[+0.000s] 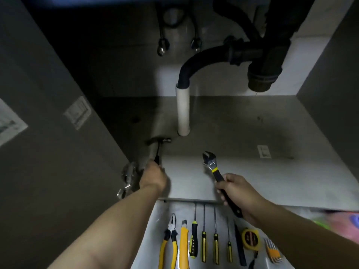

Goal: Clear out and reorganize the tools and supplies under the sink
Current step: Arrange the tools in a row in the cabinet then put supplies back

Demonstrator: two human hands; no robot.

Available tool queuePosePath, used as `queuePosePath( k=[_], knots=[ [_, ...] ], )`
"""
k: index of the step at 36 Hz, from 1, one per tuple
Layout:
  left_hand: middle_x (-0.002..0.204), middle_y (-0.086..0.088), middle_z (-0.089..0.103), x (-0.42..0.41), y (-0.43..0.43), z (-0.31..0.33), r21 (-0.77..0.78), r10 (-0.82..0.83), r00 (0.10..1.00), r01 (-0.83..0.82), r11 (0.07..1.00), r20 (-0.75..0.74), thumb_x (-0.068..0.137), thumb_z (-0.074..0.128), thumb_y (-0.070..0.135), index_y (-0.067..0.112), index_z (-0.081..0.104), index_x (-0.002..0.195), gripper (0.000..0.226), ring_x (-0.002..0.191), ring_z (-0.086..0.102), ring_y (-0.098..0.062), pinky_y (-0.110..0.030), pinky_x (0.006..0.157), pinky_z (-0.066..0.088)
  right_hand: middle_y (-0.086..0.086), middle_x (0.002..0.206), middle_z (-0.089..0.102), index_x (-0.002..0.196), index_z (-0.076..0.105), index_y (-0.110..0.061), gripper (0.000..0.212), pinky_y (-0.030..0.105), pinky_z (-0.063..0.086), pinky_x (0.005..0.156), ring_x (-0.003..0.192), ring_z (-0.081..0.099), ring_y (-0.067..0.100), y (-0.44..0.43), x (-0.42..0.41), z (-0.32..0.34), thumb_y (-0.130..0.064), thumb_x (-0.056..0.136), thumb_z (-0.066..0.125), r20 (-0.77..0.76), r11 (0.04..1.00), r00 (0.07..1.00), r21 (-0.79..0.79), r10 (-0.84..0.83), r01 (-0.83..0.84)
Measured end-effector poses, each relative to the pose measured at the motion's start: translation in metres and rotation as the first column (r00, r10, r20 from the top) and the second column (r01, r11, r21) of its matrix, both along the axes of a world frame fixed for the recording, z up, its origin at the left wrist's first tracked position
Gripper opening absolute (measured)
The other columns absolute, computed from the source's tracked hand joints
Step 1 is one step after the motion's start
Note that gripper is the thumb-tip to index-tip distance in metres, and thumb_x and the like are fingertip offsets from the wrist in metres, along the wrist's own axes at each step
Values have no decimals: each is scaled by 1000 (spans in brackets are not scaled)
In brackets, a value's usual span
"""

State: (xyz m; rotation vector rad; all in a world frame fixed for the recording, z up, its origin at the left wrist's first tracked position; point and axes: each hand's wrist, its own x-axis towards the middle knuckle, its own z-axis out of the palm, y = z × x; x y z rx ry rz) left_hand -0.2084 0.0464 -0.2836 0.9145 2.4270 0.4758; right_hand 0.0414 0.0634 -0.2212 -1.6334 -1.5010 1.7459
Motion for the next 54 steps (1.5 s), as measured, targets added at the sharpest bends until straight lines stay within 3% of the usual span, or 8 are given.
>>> queuePosePath(
  k=[8,19,32,40,46,48,50,54],
  knots=[
    [135,-28,48,-22,24,-22,29,-27,985,33,999,-172,104,49,21,-1,49,130,34,124,51,-44,-45,101,41,9,74,54,90,57,-8,6,26,42,51,58,49,16,15,-19,-34,-7,96,54,-118,993,989,-76,-94,86],
    [142,-20,40,-27,36,-21,-294,-292,851,171,940,-437,99,49,19,4,43,142,46,133,40,-37,-43,106,40,11,83,56,100,59,-5,11,26,43,54,63,49,16,15,-38,-51,-9,102,49,-184,976,967,-157,-179,151],
    [143,-18,44,-20,42,-7,-437,-373,748,123,891,-549,104,36,10,4,42,146,42,132,42,-35,-38,105,38,11,82,55,106,60,-2,15,26,42,53,64,49,17,11,-42,-54,-7,103,45,-234,974,955,-181,-180,139],
    [144,-20,40,-18,37,-9,-411,-374,735,141,900,-566,103,31,5,1,35,149,46,132,41,-36,-37,104,39,13,89,60,113,61,0,25,30,46,63,75,55,22,6,-39,-62,-3,105,37,-248,978,956,-173,-159,117],
    [133,-19,43,-2,19,-24,-72,-214,785,213,974,-582,89,53,16,7,52,129,41,123,43,-38,-44,96,40,14,95,66,115,62,-2,26,30,51,72,83,61,22,2,-42,-63,-2,105,39,-293,975,941,-191,-170,117],
    [126,-18,51,15,12,-29,135,-196,858,292,947,-475,91,57,19,9,59,119,30,118,47,-37,-43,96,41,10,97,70,115,64,-7,24,32,50,80,86,62,21,2,-41,-64,-4,105,42,-274,981,950,-160,-149,108],
    [117,-14,61,40,4,-28,369,-163,984,179,912,-74,98,56,15,9,66,111,18,114,53,-31,-39,100,43,8,96,73,115,66,-11,23,32,50,81,85,64,20,2,-42,-66,-6,104,46,-263,985,955,-139,-139,105],
    [96,-10,74,82,-17,-19,396,-156,796,-113,912,585,103,58,25,5,71,106,24,91,69,-23,-34,84,55,7,95,77,115,71,-15,24,35,55,83,87,72,21,1,-43,-66,-5,99,56,-305,990,943,-89,-135,113]
  ],
)
